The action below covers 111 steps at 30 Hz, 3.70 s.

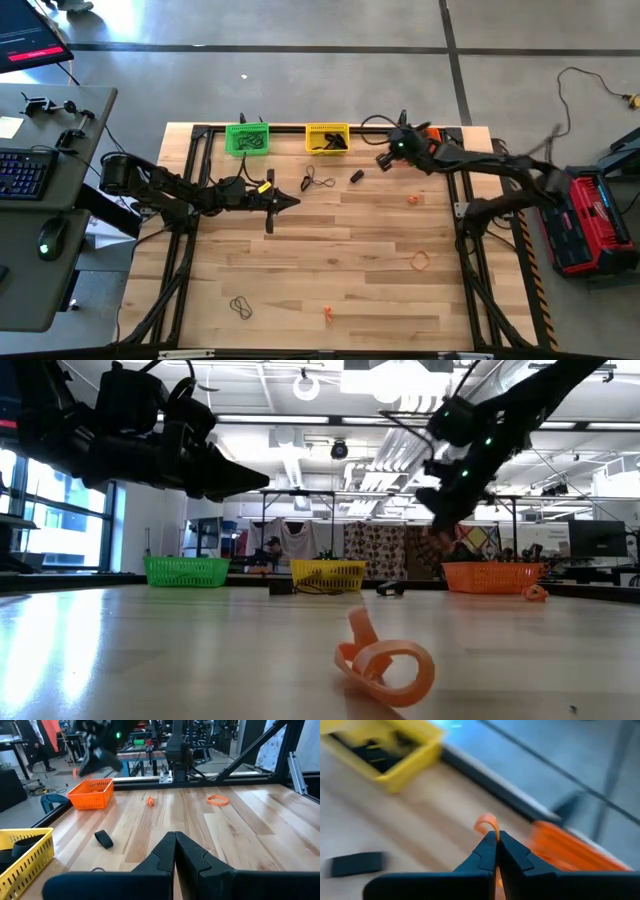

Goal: Sort rubber bands into baskets
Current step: Put the orange rubber band into the orange bin

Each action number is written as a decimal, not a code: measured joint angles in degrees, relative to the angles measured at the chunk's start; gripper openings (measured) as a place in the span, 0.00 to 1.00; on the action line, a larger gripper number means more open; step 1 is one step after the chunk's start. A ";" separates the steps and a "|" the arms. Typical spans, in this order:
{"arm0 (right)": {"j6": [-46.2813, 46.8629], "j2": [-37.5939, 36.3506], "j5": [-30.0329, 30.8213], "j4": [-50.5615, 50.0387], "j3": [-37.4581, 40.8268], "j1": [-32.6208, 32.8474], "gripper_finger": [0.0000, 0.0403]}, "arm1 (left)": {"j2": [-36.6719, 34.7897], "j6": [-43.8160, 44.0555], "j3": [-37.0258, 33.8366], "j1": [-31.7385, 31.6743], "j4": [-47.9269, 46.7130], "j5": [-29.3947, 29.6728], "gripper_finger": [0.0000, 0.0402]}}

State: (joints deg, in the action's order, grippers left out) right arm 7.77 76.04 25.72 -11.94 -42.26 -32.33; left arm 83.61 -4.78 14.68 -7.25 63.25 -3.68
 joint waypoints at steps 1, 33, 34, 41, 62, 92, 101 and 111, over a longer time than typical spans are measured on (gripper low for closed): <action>1.06 -1.56 2.20 -1.82 0.00 -0.35 0.00 | 0.00 0.00 0.00 0.00 -0.11 0.00 0.00; 5.51 6.15 -1.80 -9.11 0.00 -15.99 0.34 | -0.02 -3.17 6.89 4.42 -14.51 -0.09 0.00; 5.42 5.74 -1.98 -9.22 0.00 -15.92 0.38 | -0.02 -3.34 7.32 4.53 -14.69 -0.09 0.00; 4.66 0.99 0.33 -10.97 0.00 -12.69 0.41 | -0.02 -3.28 10.05 4.83 -19.04 -1.58 0.00; 4.99 -2.55 2.20 -3.29 0.00 3.10 0.00 | -0.02 -5.35 12.96 10.24 -26.43 -1.51 0.00; 4.08 -2.66 -9.46 36.96 24.41 21.87 0.00 | -0.02 -5.26 21.28 12.71 -42.72 -6.10 0.00; 1.19 -2.68 -12.29 36.87 24.41 28.43 0.00 | -0.02 -5.01 25.91 16.06 -49.01 -6.03 0.00; 2.67 -2.68 -10.71 36.92 24.39 32.23 0.00 | -0.02 -2.84 30.35 26.78 -55.39 1.47 0.02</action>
State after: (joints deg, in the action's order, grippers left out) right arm 10.44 73.36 15.01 24.97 -17.87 -0.09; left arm 83.59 -7.62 45.02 19.53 7.86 -2.21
